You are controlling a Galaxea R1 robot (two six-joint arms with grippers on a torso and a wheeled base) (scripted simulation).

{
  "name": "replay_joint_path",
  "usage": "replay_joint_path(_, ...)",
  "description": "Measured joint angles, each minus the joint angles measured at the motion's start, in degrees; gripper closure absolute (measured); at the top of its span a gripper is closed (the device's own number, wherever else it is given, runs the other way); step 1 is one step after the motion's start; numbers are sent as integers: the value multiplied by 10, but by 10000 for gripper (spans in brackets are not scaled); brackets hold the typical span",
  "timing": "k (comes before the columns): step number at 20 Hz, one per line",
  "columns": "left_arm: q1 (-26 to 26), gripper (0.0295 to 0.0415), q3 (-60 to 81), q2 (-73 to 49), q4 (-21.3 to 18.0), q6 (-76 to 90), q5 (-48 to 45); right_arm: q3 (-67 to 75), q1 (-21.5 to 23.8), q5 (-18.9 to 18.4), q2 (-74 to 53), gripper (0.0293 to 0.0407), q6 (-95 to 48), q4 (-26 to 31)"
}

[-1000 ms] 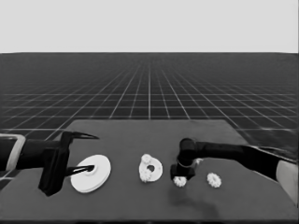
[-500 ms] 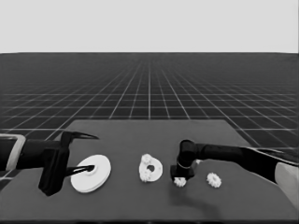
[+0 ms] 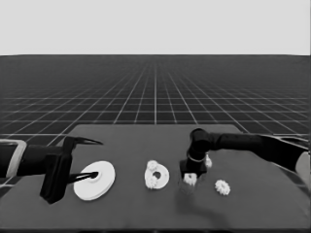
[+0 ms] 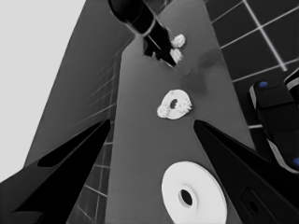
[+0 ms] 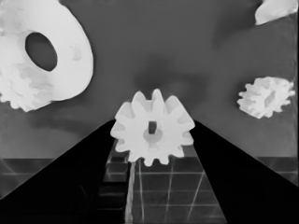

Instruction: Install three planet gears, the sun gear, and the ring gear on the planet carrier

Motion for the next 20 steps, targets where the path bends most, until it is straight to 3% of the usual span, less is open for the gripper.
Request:
replay_joint_path(6, 0, 326, 0, 0, 0, 0, 0, 3, 16, -2, -1, 387, 2, 17)
replay_joint_path(10, 0, 326, 0, 0, 0, 0, 0, -203, 31, 3, 168, 387, -35, 33)
replay_joint_path(16, 0, 326, 0, 0, 0, 0, 0, -240, 32, 5, 191, 387, -49, 35)
replay_joint_path(18, 0, 326, 0, 0, 0, 0, 0, -273, -27, 23, 200, 387, -69, -21)
replay_joint_path(20, 0, 326, 0, 0, 0, 0, 0, -290, -48, 32, 205, 387, -79, -39)
